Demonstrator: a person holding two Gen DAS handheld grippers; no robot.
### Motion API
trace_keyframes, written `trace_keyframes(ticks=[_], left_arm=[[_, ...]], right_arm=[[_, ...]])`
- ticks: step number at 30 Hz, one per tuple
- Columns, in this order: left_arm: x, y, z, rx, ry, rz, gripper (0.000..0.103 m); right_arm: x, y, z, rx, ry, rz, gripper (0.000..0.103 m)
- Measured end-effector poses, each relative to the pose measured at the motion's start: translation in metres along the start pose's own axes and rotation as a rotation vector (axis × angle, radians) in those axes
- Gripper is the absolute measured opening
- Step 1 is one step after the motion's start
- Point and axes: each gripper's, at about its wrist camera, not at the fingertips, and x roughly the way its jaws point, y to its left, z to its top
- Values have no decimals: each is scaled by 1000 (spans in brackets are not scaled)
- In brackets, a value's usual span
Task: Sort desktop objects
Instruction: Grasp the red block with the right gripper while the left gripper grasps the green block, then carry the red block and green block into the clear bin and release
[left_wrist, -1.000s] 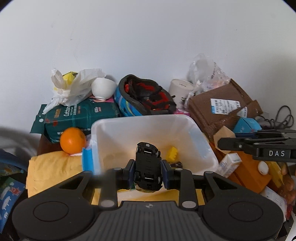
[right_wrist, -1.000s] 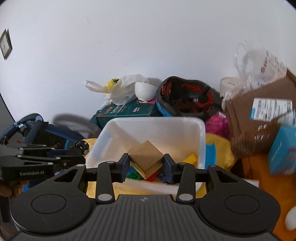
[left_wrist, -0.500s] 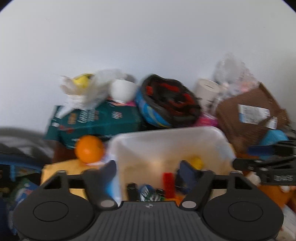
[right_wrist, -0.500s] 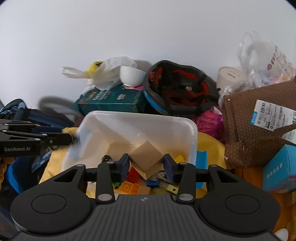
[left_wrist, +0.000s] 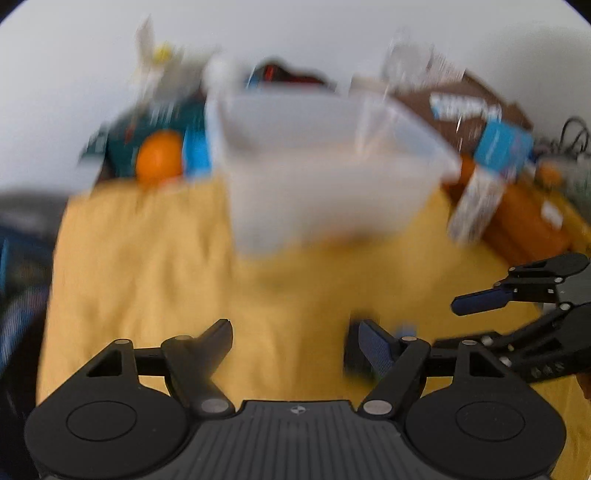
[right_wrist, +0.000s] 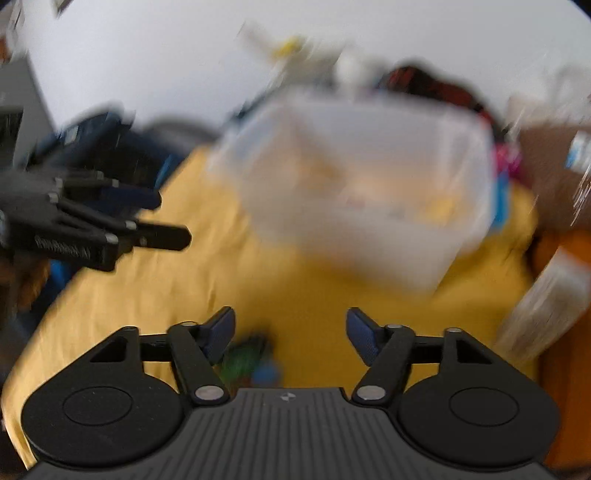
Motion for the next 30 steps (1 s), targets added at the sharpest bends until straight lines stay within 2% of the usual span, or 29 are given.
trace_keyframes(ticks=[3,6,9,11,12,17,20,22,27,29,30], left_arm=[[6,2,-36,-41,47,26,78],[5,4,-53,-71,57,13,78],[5,0,-58,-56,67,6,78],[2,-6,-61,-50,60,2,78],[4,-8,-60,-49,55,-8,77],[18,-39,-50,18,18,-72,73],[34,-60,-40,63,17,-94,62],[46,-70,-34,77,27,-105,50],[71,-78,-24,74,65,-82,42],[75,-76,-22,69,60,-64,33],[75,-75,-20,74,55,-60,24]], right_arm=[[28,15,-39,23,71,-3,51],[44,26,-54,32,67,-23,50],[54,38,-52,12,47,-34,49],[64,41,-51,-4,66,-39,32],[66,40,-50,-7,73,-37,30],[48,35,-54,1,35,-23,30],[27,19,-64,45,20,-36,30],[15,7,-71,78,11,-51,30],[-10,-15,-89,150,-2,-84,30],[-15,-21,-95,165,-3,-95,30],[-17,-24,-98,177,-3,-97,30]])
